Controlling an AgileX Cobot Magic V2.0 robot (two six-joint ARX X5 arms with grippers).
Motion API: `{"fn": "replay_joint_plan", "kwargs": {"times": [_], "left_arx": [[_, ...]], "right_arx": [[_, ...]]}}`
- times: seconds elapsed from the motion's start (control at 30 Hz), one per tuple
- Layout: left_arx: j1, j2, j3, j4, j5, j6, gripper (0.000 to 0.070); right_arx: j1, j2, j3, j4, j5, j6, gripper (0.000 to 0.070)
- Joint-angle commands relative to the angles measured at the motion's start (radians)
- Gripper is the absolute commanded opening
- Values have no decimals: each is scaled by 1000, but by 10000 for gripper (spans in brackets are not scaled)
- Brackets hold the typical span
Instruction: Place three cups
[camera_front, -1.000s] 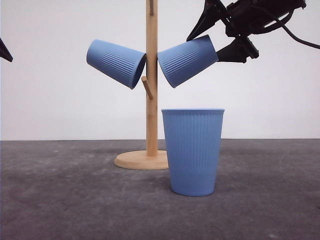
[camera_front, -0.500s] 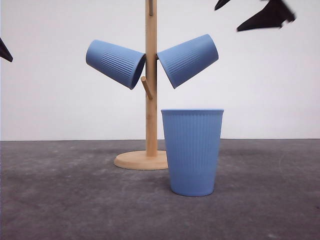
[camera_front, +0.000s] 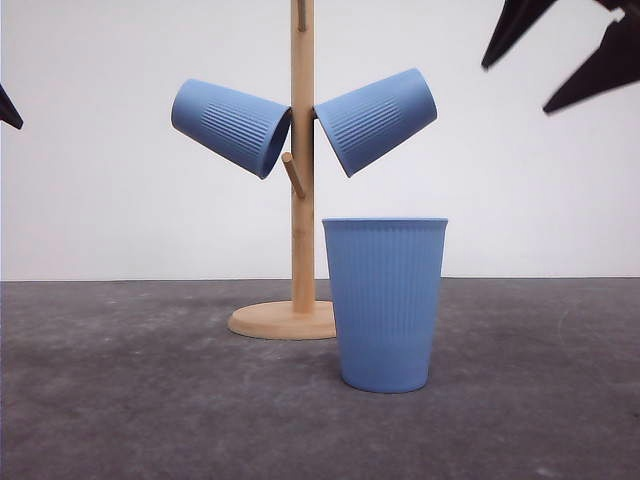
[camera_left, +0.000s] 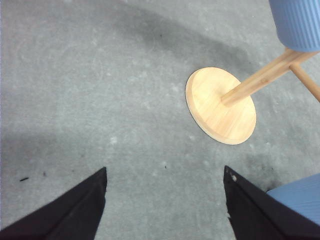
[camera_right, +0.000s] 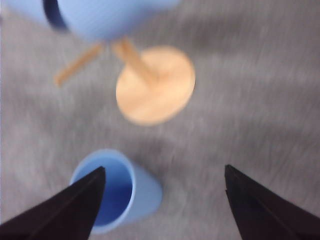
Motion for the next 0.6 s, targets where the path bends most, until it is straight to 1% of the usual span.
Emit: {"fn": "replay_joint_plan", "kwargs": {"times": [0.0, 0.03, 0.13, 0.23, 0.37, 0.57], "left_arx": [[0, 6, 9, 5, -1, 11, 432], [-1, 6, 9, 5, -1, 11, 432], [-4, 6, 9, 5, -1, 11, 432], [-5, 6, 9, 6, -1, 11, 432], [-5, 6, 9, 7, -1, 11, 432], [-5, 6, 9, 7, -1, 11, 432]], "right_arx": [[48, 7, 11, -9, 38, -24, 477], [74, 8, 11, -14, 60, -21, 477], [156, 19, 11, -27, 110, 23, 475], [208, 63, 13, -62, 119, 60, 473], [245, 148, 13, -89, 120, 67, 470], [272, 271, 13, -63, 150, 75, 467]]}}
